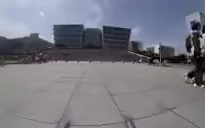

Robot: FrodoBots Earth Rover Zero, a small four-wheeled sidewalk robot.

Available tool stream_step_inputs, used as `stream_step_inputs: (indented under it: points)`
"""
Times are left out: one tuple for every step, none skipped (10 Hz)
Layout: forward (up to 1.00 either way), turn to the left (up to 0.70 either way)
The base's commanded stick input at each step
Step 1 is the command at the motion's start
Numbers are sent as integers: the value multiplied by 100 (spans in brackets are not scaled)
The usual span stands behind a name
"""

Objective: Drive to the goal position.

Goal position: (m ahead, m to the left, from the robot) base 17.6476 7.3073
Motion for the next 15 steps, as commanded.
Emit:
stream_step_inputs:
  points:
    - [85,0]
    - [85,0]
    - [85,0]
    - [85,0]
    - [85,0]
    - [85,0]
    - [85,0]
    - [85,0]
    - [85,0]
    - [85,0]
    - [85,0]
    - [85,0]
    - [85,0]
    - [85,0]
    - [85,0]
